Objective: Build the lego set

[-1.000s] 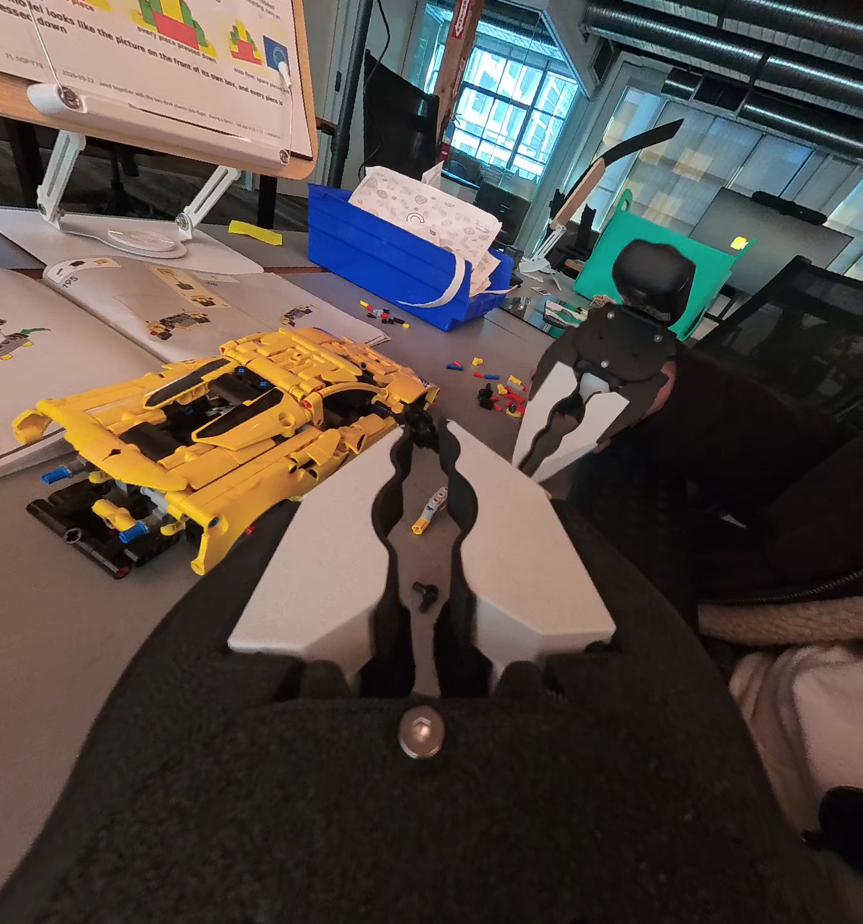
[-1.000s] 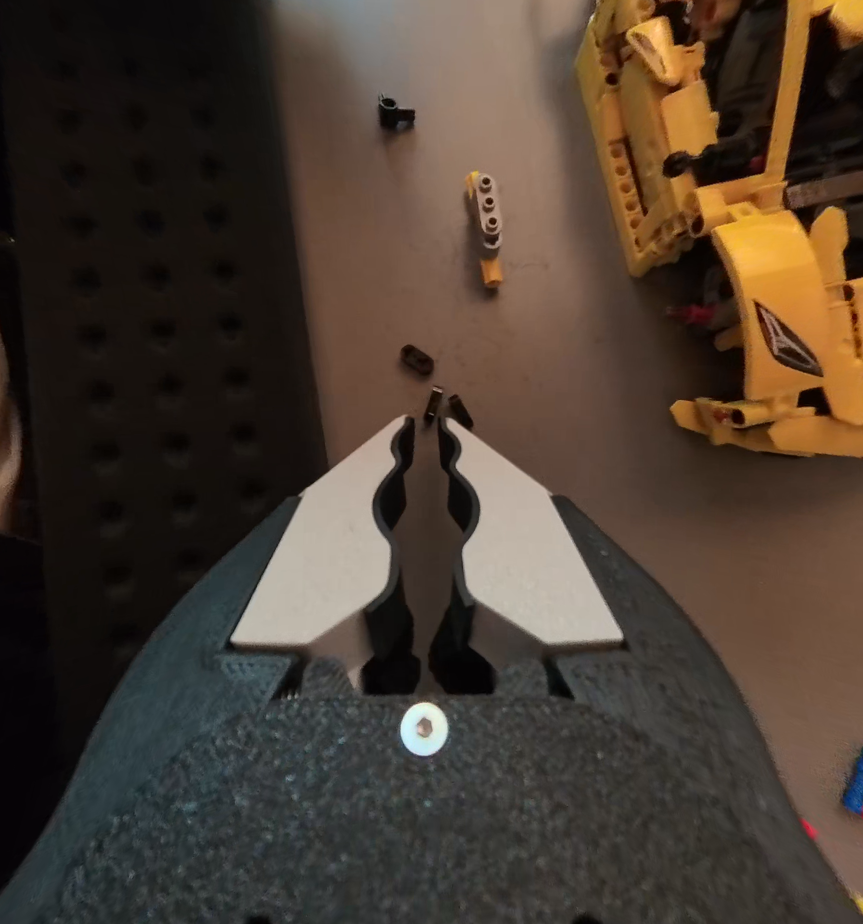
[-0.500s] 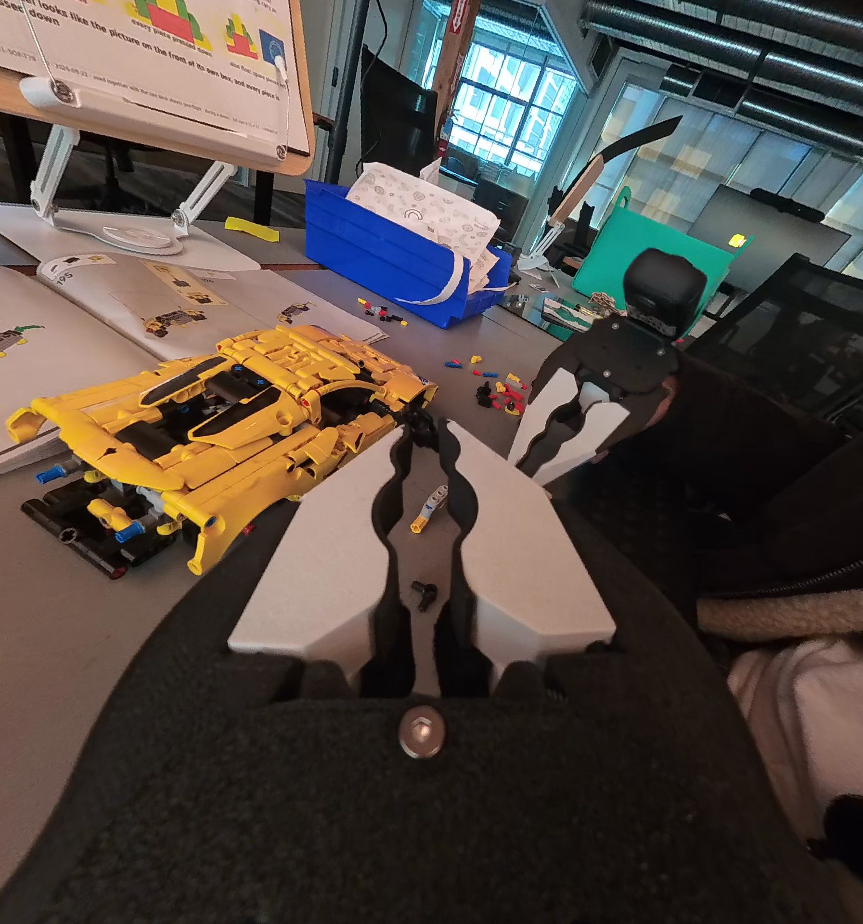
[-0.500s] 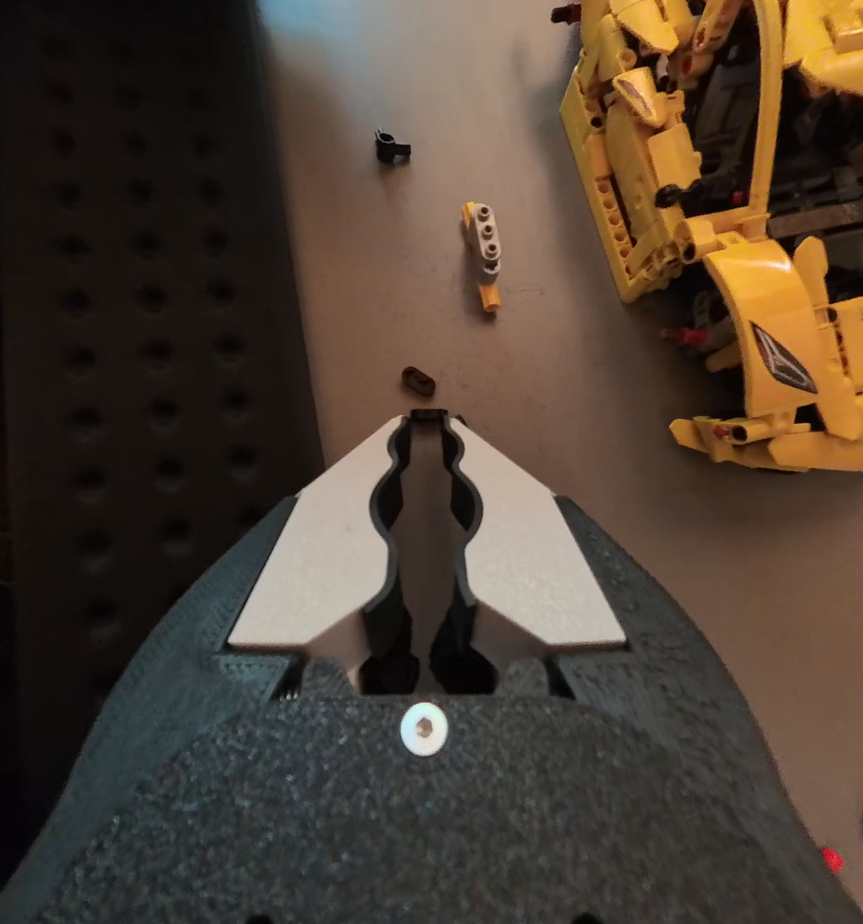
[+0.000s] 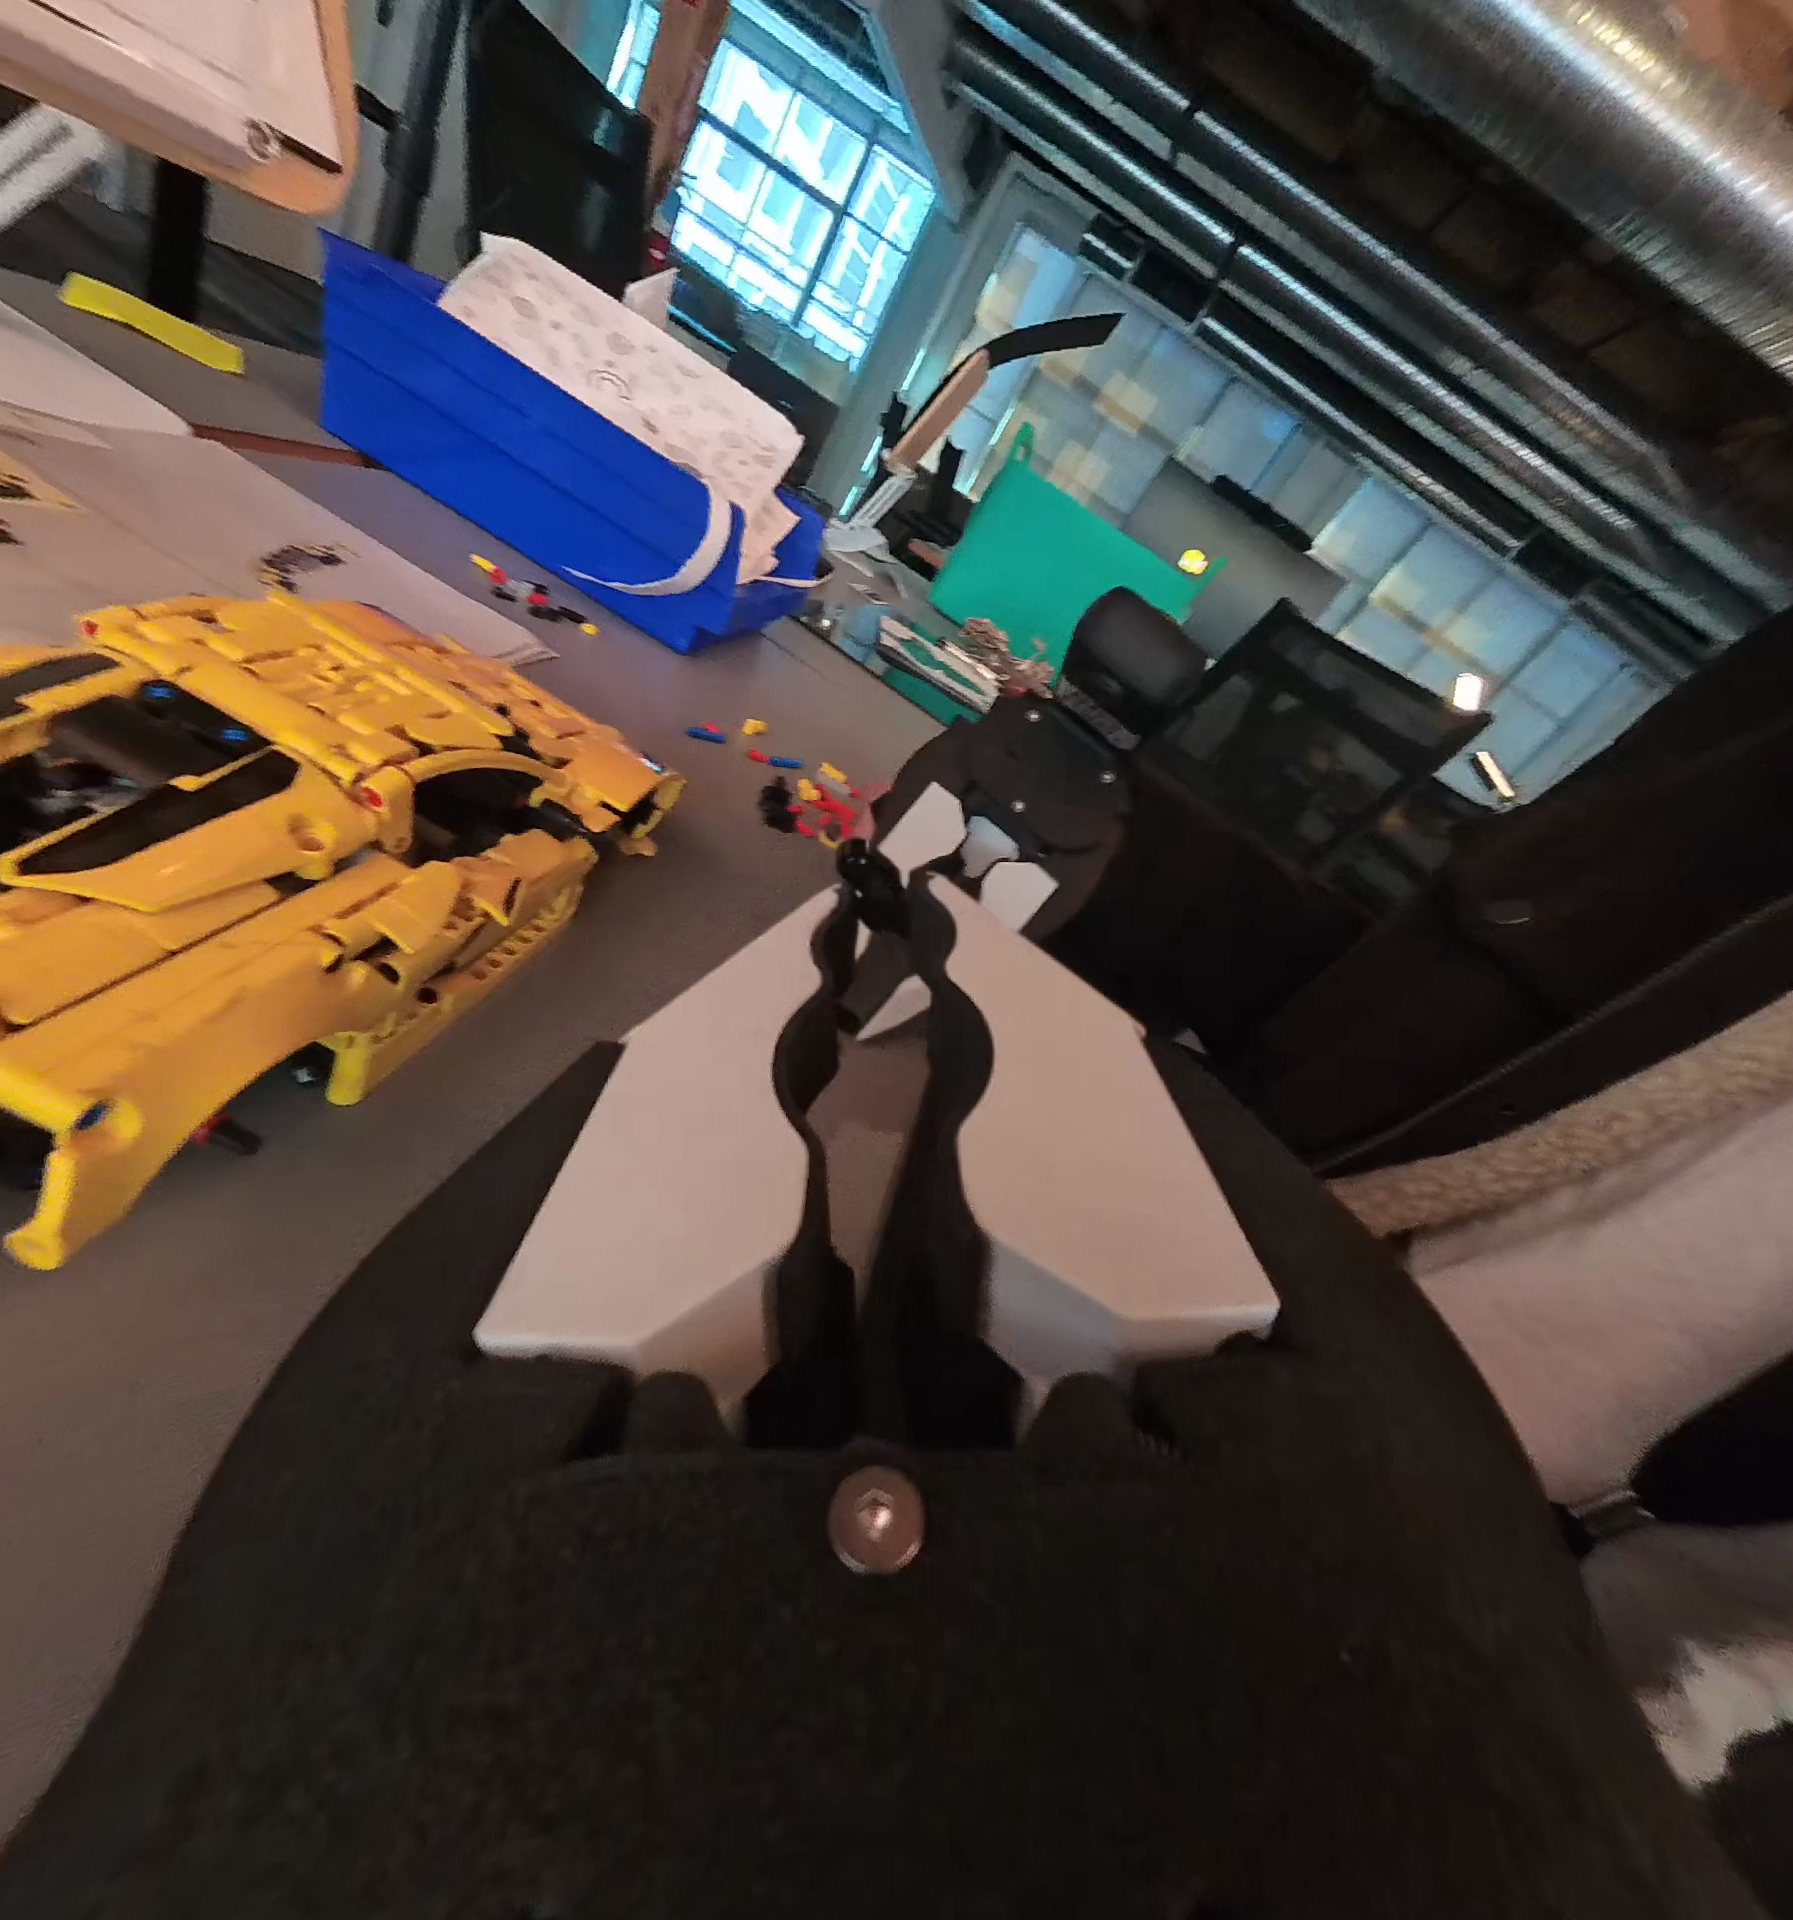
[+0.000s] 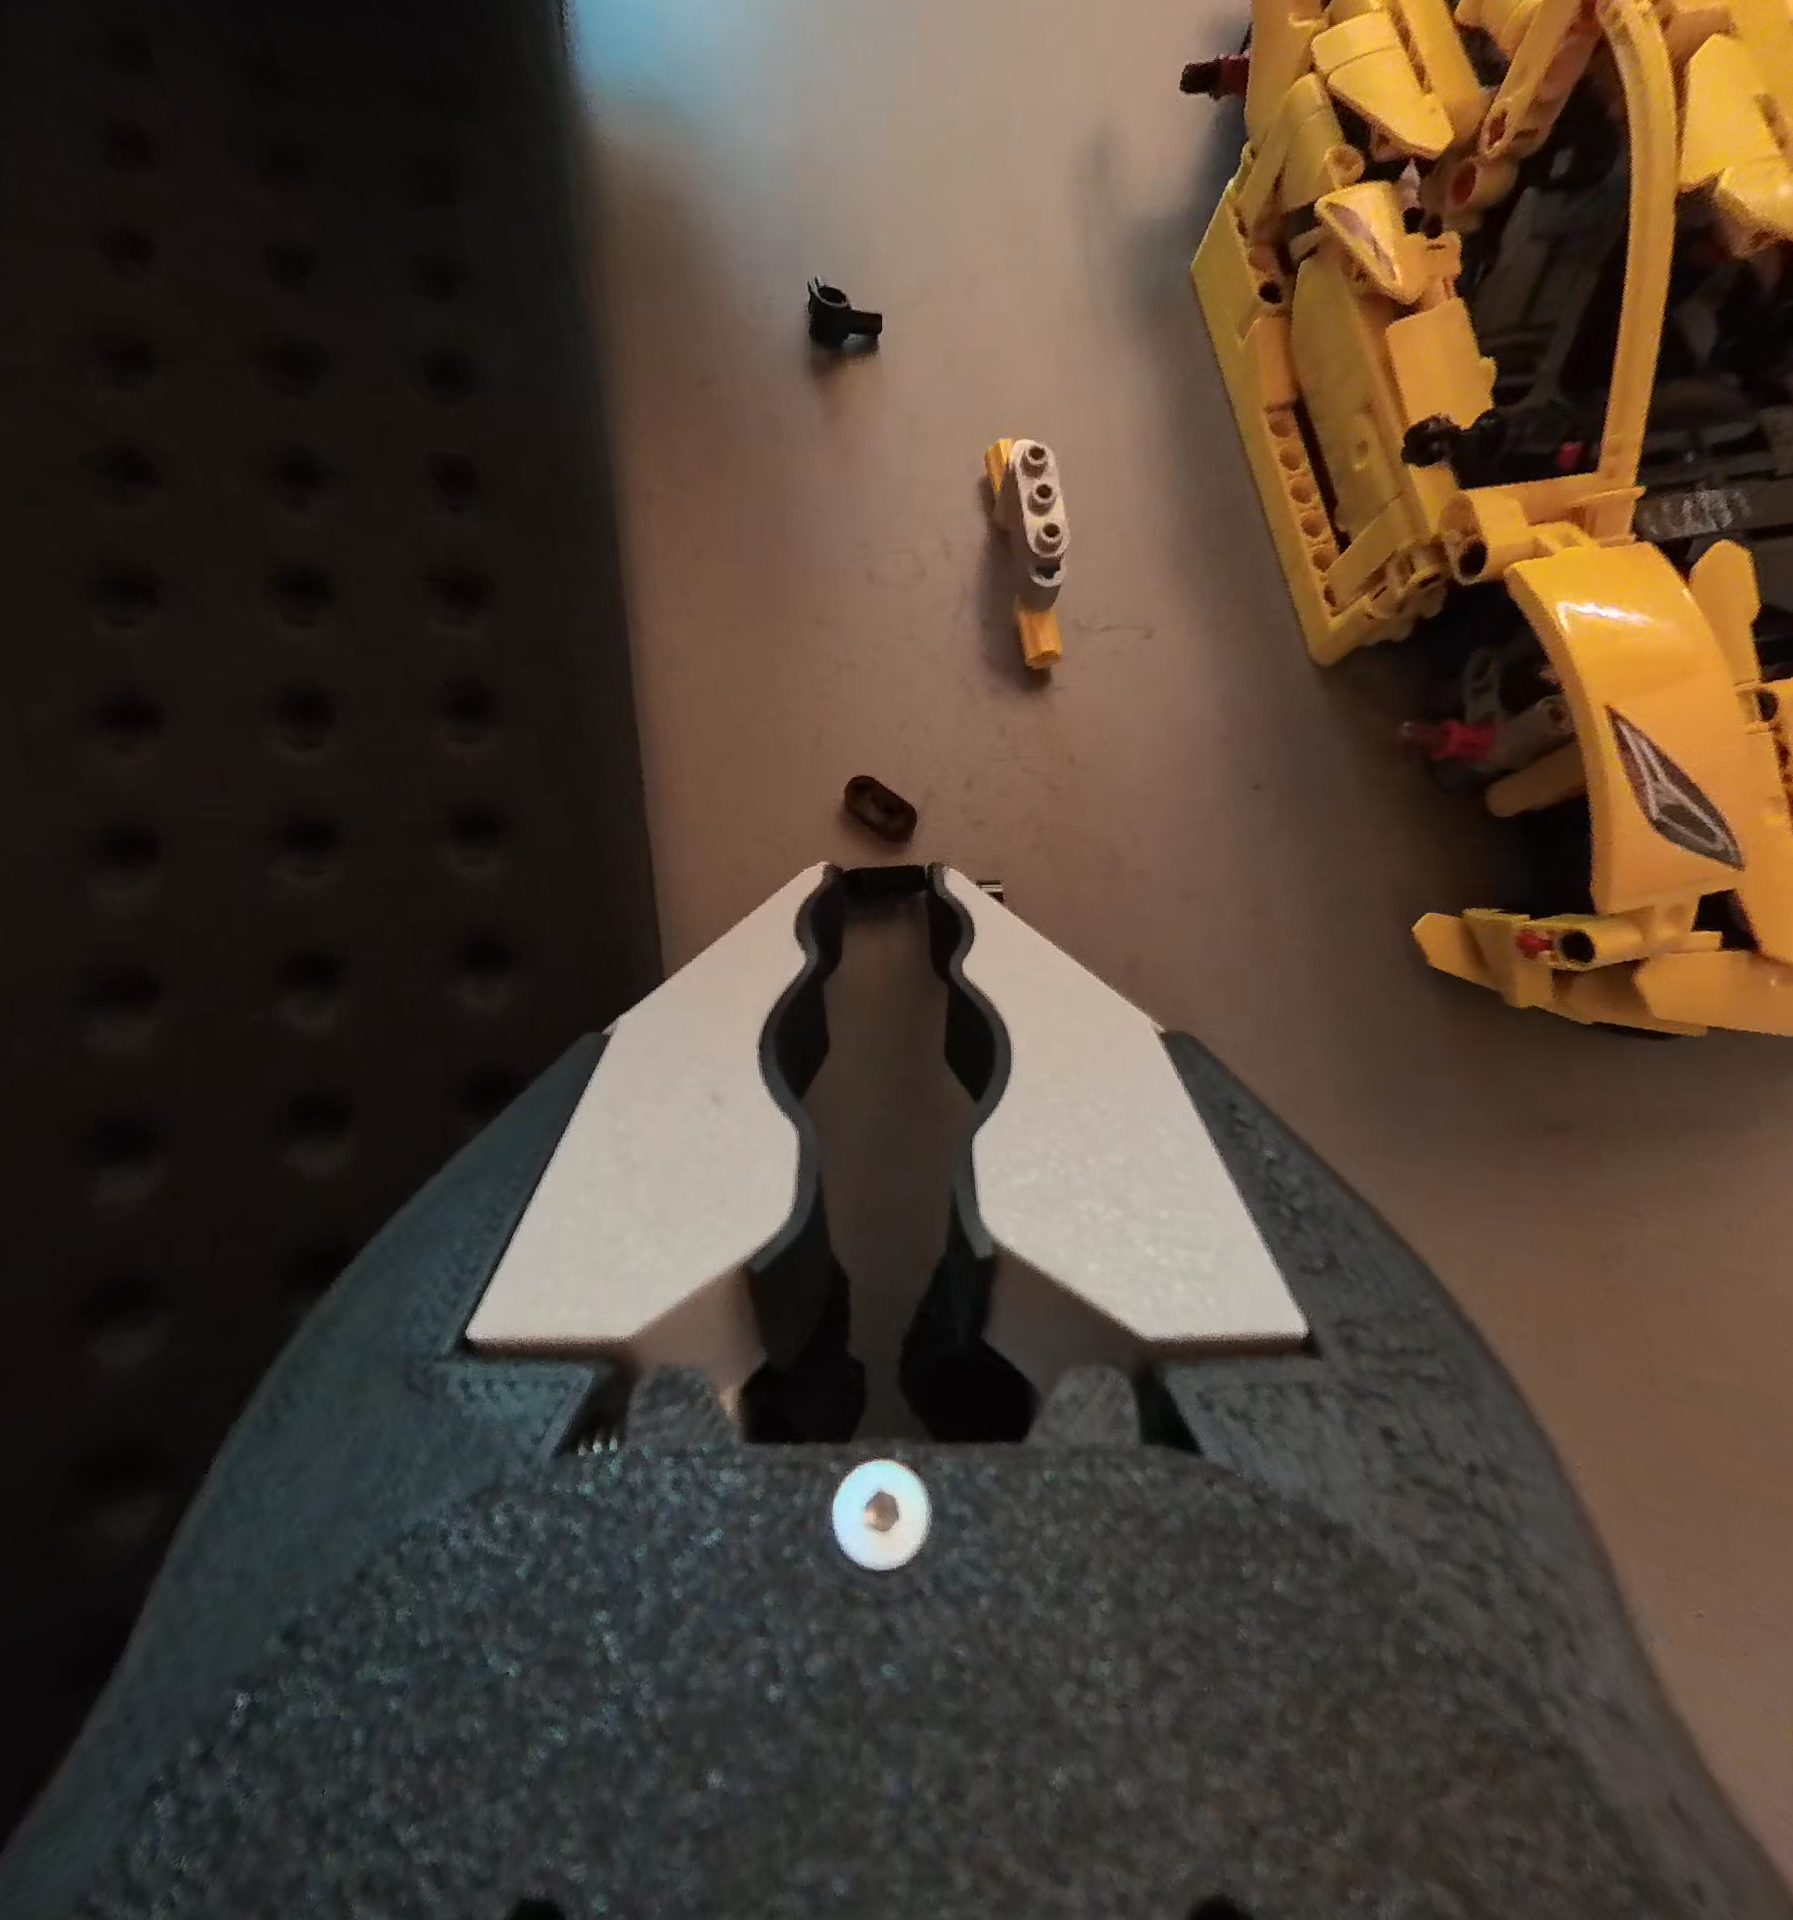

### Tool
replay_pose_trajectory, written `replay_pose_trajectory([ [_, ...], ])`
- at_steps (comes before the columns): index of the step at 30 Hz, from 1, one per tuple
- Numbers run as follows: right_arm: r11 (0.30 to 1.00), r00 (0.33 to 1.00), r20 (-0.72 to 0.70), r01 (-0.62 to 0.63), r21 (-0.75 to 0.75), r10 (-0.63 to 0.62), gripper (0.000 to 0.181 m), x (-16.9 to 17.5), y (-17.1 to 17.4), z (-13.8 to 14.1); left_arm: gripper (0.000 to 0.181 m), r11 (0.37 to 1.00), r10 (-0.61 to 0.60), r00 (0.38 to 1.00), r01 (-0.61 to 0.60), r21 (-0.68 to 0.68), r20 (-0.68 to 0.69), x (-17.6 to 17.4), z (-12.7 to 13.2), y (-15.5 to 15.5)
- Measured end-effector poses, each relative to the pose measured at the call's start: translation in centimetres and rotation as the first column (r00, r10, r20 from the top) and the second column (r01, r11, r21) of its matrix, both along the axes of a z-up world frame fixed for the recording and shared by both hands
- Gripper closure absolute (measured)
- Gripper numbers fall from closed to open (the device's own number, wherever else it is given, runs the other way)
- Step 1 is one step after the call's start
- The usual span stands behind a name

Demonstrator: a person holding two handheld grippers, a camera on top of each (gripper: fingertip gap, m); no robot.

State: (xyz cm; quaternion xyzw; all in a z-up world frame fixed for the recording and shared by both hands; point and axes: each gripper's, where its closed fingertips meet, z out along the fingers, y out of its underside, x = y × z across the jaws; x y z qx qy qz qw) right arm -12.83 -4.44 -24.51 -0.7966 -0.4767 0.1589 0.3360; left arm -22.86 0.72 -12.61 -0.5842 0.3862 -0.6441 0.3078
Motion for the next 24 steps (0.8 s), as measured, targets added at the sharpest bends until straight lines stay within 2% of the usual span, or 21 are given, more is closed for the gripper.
replay_pose_trajectory([
  [6,1.0,0.999,-0.04,-0.012,-0.014,0.012,0.167,-0.1,-0.1,0.0,0.172,0.996,-0.08,0.997,0.08,-0.045,0.002,0.4,-0.1,-1.1],
  [8,0.998,1.0,-0.012,-0.02,0.056,0.021,0.167,-0.4,0.3,0.7,0.172,0.991,-0.109,0.994,0.109,-0.077,-0.004,0.6,-0.3,-1.4],
  [10,0.972,1.0,0.001,-0.029,0.234,0.03,0.167,-1.5,1.5,3.7,0.172,0.984,-0.134,0.991,0.134,-0.115,0.008,0.7,-0.3,-1.6],
  [13,0.881,0.997,0.013,-0.078,0.466,0.082,0.167,-4.6,3.0,9.0,0.173,0.98,-0.15,0.989,0.148,-0.132,-0.006,0.9,-0.6,-1.7],
  [15,0.818,0.989,0.065,-0.149,0.555,0.136,0.167,-6.6,3.6,10.6,0.173,0.979,-0.161,0.987,0.158,-0.128,-0.021,1.0,-0.8,-1.9],
  [18,0.797,0.974,0.118,-0.227,0.56,0.194,0.167,-8.3,3.9,10.6,0.173,0.983,-0.156,0.987,0.15,-0.106,-0.043,1.1,-1.0,-2.0],
  [24,0.829,0.957,0.182,-0.289,0.479,0.228,0.167,-8.8,3.7,9.7,0.173,0.988,-0.145,0.986,0.14,-0.058,-0.082,1.3,-1.5,-2.2],
])
